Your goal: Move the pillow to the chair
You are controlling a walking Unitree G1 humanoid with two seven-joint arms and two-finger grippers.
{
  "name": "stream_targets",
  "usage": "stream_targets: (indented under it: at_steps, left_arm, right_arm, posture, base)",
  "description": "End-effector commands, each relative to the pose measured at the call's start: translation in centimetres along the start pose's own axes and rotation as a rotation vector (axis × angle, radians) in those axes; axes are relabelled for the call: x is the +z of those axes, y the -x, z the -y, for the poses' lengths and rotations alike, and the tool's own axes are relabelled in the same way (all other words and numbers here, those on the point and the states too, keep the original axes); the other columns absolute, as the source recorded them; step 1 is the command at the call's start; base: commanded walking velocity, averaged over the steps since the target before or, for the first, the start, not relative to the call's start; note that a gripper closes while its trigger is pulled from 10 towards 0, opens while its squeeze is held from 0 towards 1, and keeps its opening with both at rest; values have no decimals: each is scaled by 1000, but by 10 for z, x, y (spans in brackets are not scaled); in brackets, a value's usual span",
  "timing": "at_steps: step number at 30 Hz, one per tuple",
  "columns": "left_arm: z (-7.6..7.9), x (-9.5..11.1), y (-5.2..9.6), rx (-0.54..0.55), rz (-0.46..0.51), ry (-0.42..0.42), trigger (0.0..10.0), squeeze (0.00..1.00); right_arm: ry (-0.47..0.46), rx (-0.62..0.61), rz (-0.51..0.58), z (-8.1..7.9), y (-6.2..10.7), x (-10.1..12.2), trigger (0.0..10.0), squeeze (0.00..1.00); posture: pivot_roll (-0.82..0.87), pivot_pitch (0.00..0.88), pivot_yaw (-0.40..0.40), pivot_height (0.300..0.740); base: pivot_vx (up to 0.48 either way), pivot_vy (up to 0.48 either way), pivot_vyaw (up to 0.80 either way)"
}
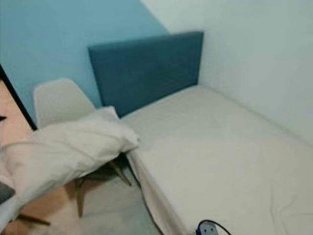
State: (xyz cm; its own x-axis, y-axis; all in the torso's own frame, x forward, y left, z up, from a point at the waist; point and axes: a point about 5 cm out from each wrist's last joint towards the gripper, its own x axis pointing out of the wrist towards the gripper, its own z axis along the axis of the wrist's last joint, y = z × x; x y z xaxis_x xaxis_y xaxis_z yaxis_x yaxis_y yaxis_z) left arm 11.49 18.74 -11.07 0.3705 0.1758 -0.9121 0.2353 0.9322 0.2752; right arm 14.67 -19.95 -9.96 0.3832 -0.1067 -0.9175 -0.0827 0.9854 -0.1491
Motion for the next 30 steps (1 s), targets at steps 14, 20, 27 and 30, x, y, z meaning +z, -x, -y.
stream_targets:
  at_steps: [14,20,27,30]
  left_arm:
    - [-5,-11,0,-11,-43,-13,10000,0]
    - [-6,-10,0,-11,-40,-14,10000,0]
    - [-5,-10,0,-12,-41,-11,10000,0]
    - [-5,-11,0,-14,-43,-10,10000,0]
  right_arm:
    - [23,6,4,-2,0,2,10000,0]
    - [25,6,4,-2,0,3,10000,0]
    - [26,7,2,-2,0,3,10000,0]
    - [26,7,1,-1,0,3,10000,0]
  posture:
    - [-133,0,-12,740]
    - [-134,0,-11,740]
    - [-135,0,-13,740]
    - [-136,0,-14,740]
  base:
    - [-410,0,0]
    - [-480,0,0]
    - [-480,0,0]
    - [-480,0,0]
